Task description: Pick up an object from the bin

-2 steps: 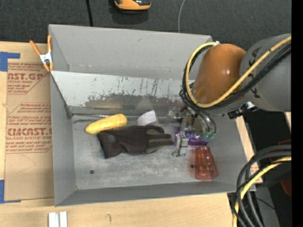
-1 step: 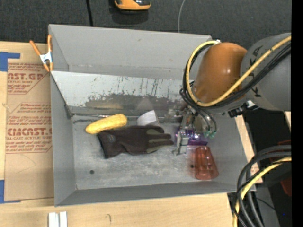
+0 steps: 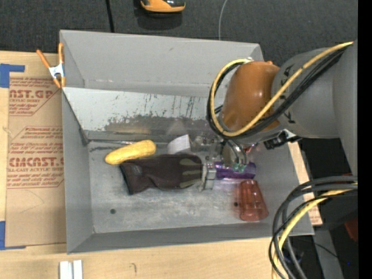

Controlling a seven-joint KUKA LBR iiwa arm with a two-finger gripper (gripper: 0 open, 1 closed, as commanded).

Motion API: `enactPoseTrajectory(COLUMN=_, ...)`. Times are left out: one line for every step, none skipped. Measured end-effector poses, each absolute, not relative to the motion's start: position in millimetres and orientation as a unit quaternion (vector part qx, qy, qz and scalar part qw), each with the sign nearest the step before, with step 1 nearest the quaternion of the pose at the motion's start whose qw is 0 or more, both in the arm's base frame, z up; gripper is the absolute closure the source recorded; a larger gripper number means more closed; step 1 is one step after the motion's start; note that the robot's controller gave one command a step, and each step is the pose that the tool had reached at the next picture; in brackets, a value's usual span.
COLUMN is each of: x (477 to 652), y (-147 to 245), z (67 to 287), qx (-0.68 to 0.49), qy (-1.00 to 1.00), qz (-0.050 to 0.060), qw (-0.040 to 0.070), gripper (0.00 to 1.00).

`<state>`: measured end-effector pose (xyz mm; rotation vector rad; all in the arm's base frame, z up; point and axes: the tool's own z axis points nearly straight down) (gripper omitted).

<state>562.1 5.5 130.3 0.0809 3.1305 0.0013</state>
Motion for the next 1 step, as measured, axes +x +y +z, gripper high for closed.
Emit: enactPoseTrajectory(x=569.2, y=57.7, z=85.9, qx=-0.043, qy=0.999, qz=0.001, qw=0.001, gripper=1.0)
